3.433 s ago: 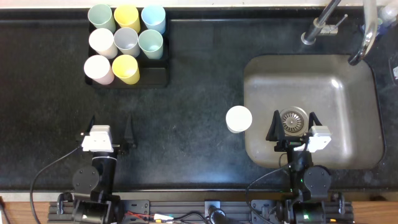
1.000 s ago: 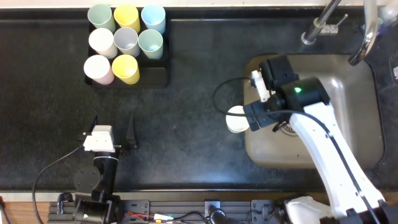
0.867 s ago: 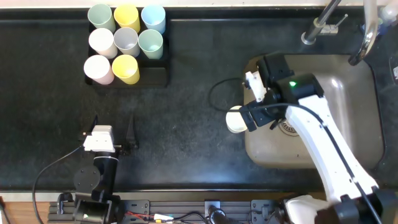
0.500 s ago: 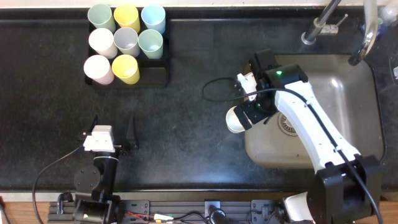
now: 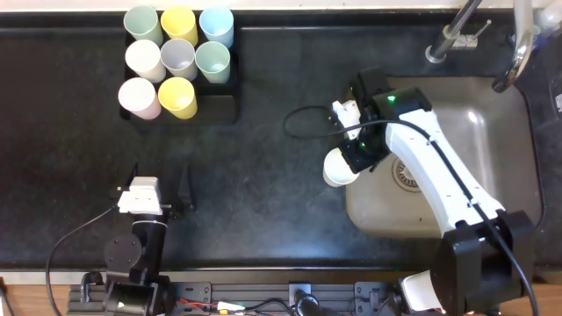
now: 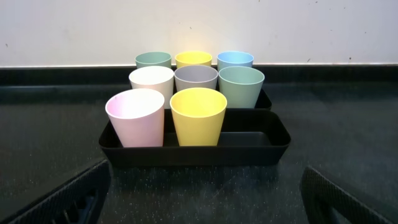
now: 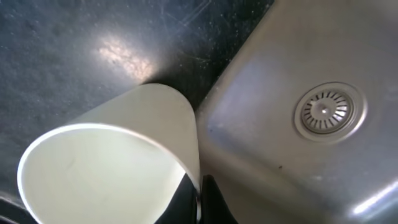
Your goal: Store Cups
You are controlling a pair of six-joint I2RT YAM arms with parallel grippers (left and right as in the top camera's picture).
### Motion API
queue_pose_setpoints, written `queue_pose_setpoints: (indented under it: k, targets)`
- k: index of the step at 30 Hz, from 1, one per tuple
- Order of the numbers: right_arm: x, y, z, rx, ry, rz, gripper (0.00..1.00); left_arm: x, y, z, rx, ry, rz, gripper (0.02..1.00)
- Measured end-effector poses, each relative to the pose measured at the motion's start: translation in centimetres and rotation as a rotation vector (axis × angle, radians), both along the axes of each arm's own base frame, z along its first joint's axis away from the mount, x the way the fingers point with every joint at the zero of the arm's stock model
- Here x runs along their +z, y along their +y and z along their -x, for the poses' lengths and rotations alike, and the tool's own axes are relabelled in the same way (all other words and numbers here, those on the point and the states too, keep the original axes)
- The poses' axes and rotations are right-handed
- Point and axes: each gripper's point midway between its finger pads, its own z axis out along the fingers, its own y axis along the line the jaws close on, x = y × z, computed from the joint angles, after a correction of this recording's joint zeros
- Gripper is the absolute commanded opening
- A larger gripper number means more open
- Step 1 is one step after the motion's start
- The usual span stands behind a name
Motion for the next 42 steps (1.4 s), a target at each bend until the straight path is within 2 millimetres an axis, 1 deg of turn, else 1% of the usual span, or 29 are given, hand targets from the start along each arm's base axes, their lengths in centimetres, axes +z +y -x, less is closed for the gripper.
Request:
queue_pose_setpoints:
  k: [1,3,5,7,8,11,12,14,16,18,20,22,25,28,31,36,42]
  targets:
    - [0.5,0.1,-0.2,-0.005,-0.005,-0.001,0.042,0.0,0.0,0.0,0.0,0.0,0.0,0.996]
    - [2.2,0.5,-0.7,-0.011,-0.023,-0.007,0.045,0.0,0.0,0.0,0.0,0.0,0.0,0.998]
    - [4.8,1.3,-1.6,-0.005,-0.064,-0.022,0.045,0.0,0.0,0.0,0.0,0.0,0.0,0.998]
    - [8.0,2.7,-2.5,0.013,-0.13,-0.048,0.042,0.0,0.0,0.0,0.0,0.0,0.0,0.998]
    - [10.0,3.7,-3.0,0.03,-0.175,-0.067,0.042,0.0,0.0,0.0,0.0,0.0,0.0,0.998]
    - [15.3,6.9,-3.9,0.091,-0.288,-0.131,0.042,0.0,0.0,0.0,0.0,0.0,0.0,0.998]
    - [16.7,7.9,-4.1,0.106,-0.313,-0.151,0.042,0.0,0.0,0.0,0.0,0.0,0.0,0.998]
    - [18.9,10.2,-4.9,0.14,-0.352,-0.183,0.042,0.0,0.0,0.0,0.0,0.001,0.0,0.998]
    - [20.1,12.6,-6.4,0.168,-0.378,-0.209,0.042,0.0,0.0,0.0,0.0,0.001,0.0,0.998]
    - [20.1,15.0,-8.2,0.193,-0.401,-0.222,0.042,0.0,0.0,0.0,0.0,0.0,0.0,0.998]
    - [18.7,17.2,-9.9,0.218,-0.405,-0.22,0.045,0.0,0.0,0.0,0.0,0.0,0.0,0.998]
    - [16.7,19.0,-10.8,0.243,-0.391,-0.207,0.042,0.0,0.0,0.0,0.0,0.0,0.0,0.998]
    - [13.4,21.5,-11.2,0.283,-0.351,-0.186,0.042,0.0,0.0,0.0,0.0,0.0,0.0,0.998]
    - [11.4,23.2,-11.1,0.312,-0.331,-0.177,0.042,0.0,0.0,0.0,0.0,0.0,0.0,0.998]
    - [10.7,24.3,-11.1,0.329,-0.338,-0.184,0.042,0.0,0.0,0.0,0.0,0.0,0.0,0.998]
    - [10.4,24.6,-11.7,0.328,-0.35,-0.187,0.045,0.0,0.0,0.0,0.0,0.0,0.0,0.998]
    - [8.1,24.8,-12.4,0.325,-0.326,-0.158,0.042,0.0,0.0,0.0,0.0,0.0,0.0,0.998]
